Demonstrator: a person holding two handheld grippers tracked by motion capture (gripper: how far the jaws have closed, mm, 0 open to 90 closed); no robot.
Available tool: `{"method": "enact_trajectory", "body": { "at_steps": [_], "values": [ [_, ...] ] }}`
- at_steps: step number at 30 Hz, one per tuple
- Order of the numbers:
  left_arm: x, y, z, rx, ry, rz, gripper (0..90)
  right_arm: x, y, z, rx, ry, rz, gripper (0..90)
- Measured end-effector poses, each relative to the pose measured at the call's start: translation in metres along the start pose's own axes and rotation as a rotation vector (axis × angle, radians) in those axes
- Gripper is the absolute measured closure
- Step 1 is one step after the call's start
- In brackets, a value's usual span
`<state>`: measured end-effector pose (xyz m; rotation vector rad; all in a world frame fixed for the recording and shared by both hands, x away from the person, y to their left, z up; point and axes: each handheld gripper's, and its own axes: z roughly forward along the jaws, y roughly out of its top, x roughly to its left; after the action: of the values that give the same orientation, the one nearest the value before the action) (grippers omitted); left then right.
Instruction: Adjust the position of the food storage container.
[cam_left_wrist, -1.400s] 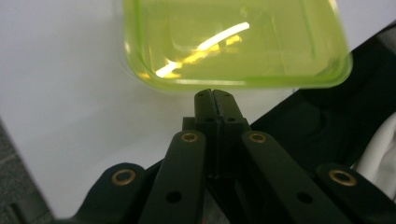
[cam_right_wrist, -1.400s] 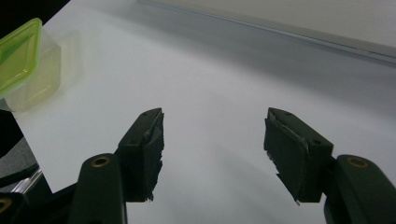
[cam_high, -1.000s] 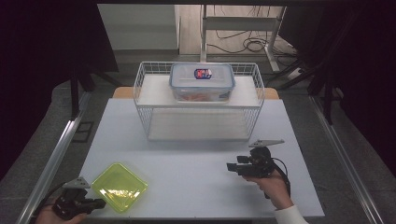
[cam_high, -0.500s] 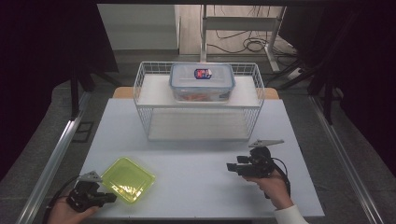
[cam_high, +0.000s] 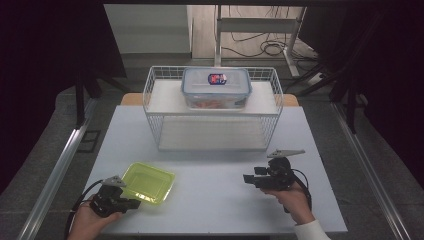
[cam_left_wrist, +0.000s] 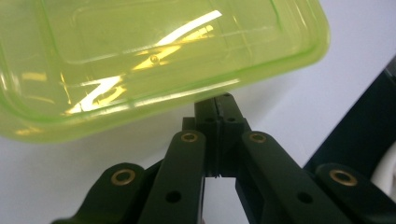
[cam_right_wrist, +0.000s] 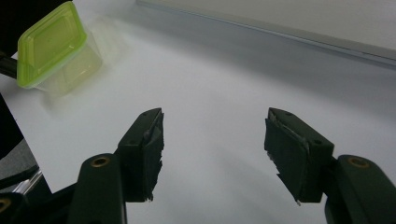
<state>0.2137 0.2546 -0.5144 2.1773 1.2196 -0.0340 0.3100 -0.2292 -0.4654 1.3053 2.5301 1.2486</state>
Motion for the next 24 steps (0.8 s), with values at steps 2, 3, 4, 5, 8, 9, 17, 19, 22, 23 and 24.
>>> {"method": "enact_trajectory", "body": {
  "at_steps": [2, 3, 4, 5, 8, 9, 17, 19, 22, 23, 24],
  "values": [
    [0.006, -0.009, -0.015, -0.020, 0.014, -0.016, 90.0, 0.000, 0.000, -0.001, -0.003, 0.000, 0.002, 37.4],
    [0.010, -0.013, -0.021, -0.026, 0.023, -0.026, 90.0, 0.000, 0.000, -0.001, -0.005, 0.001, 0.003, 37.4],
    [0.013, -0.017, -0.026, -0.038, 0.034, -0.045, 90.0, 0.000, 0.000, -0.001, -0.006, 0.000, 0.003, 37.4],
    [0.018, -0.019, -0.030, -0.047, 0.046, -0.062, 90.0, 0.000, 0.000, -0.001, -0.008, 0.000, 0.001, 37.4],
    [0.033, -0.023, -0.040, -0.056, 0.089, -0.097, 90.0, 0.000, 0.002, -0.004, -0.014, -0.001, 0.001, 37.4],
    [0.039, -0.023, -0.042, -0.058, 0.098, -0.109, 90.0, 0.000, 0.002, -0.005, -0.019, -0.001, 0.003, 37.4],
    [0.067, -0.004, -0.041, -0.091, 0.088, -0.157, 90.0, -0.002, 0.001, -0.006, -0.017, -0.009, 0.009, 36.0],
    [0.066, 0.001, -0.040, -0.089, 0.098, -0.149, 90.0, -0.003, 0.001, -0.006, -0.019, -0.013, 0.011, 34.9],
    [0.065, 0.004, -0.037, -0.089, 0.089, -0.148, 90.0, -0.005, 0.001, -0.007, -0.020, -0.017, 0.014, 34.1],
    [0.062, 0.007, -0.034, -0.083, 0.073, -0.138, 90.0, -0.006, 0.001, -0.008, -0.021, -0.020, 0.020, 33.4],
    [0.062, 0.007, -0.034, -0.083, 0.073, -0.138, 90.0, -0.006, 0.001, -0.009, -0.019, -0.022, 0.023, 32.9]
  ]
}}
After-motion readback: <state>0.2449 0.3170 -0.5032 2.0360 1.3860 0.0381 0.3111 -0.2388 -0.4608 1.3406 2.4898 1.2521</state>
